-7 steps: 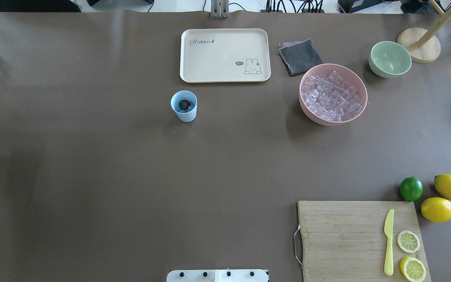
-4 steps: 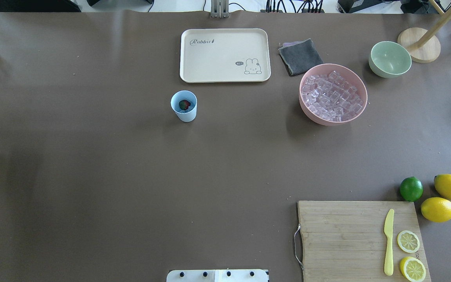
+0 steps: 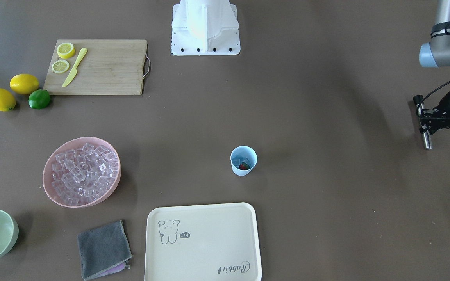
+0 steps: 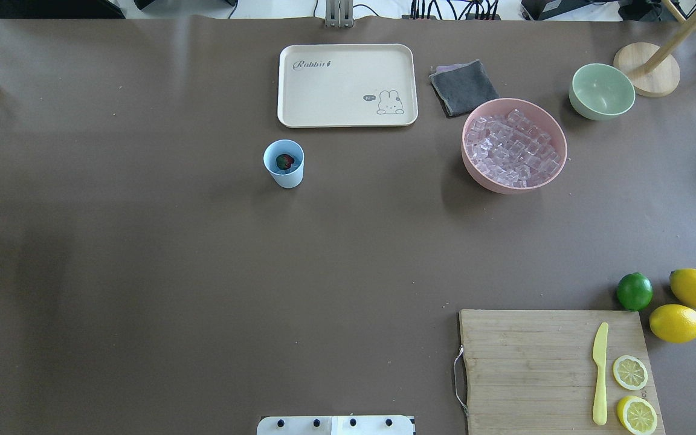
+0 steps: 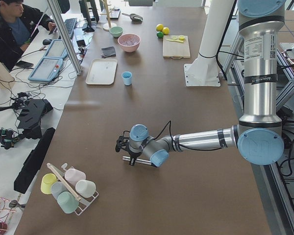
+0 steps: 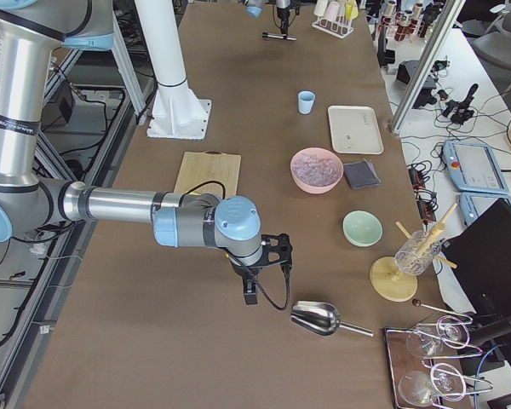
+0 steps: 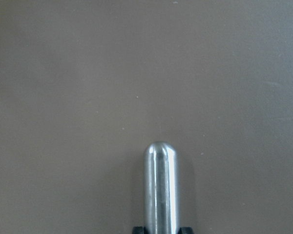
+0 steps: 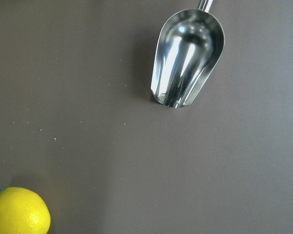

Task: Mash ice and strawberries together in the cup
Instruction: 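Grasp the metal pestle rod upright with the left gripper, then lift the pestle with the left gripper and carry it over the cup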

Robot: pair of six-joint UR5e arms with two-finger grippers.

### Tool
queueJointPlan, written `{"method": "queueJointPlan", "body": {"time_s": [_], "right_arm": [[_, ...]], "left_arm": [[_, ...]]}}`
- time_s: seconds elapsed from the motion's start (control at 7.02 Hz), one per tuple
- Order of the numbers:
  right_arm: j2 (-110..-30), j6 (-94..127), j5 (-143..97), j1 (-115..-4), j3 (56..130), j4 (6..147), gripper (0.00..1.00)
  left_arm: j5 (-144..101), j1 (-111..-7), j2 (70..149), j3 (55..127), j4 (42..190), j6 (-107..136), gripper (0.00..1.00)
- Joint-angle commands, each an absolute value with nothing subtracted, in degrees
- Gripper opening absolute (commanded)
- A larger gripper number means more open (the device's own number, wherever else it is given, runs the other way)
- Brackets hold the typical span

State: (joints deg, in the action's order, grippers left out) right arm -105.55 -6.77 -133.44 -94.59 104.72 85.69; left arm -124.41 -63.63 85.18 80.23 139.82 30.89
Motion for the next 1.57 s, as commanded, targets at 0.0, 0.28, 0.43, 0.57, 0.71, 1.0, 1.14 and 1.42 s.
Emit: {"method": "queueJointPlan", "body": {"time_s": [0.0,0.28,0.43,0.57,0.71,1.0,1.14,1.42], "right_arm": [[-105.64,-6.77,-133.85,-94.83,105.55,85.69,1.00],[-106.26,-6.77,-134.03,-94.92,106.69,85.78,1.00],[-106.61,-6.77,-134.29,-95.18,107.13,85.69,1.00],[-106.70,-6.77,-134.30,-95.01,107.31,85.78,1.00],[-106.70,-6.77,-134.30,-94.92,107.40,85.78,1.00],[-106.61,-6.77,-133.86,-95.01,107.93,85.78,1.00],[-106.70,-6.77,-133.77,-95.10,107.93,85.78,1.00],[-106.79,-6.77,-134.29,-95.01,107.84,85.78,1.00]], "left_arm": [[-125.78,-64.94,87.34,87.05,139.23,31.28,0.00],[-120.18,-65.57,94.79,88.67,139.40,31.90,0.00],[-115.19,-65.48,99.10,88.77,139.31,38.52,0.00],[-110.00,-65.30,102.10,89.64,138.52,41.37,0.00],[-106.56,-65.13,105.61,92.00,134.43,45.49,0.00],[-100.75,-65.04,109.59,101.73,120.64,49.39,0.00],[-98.90,-64.78,110.21,103.52,120.50,52.96,0.00],[-86.40,-56.39,114.15,104.59,120.68,61.33,0.00]]}}
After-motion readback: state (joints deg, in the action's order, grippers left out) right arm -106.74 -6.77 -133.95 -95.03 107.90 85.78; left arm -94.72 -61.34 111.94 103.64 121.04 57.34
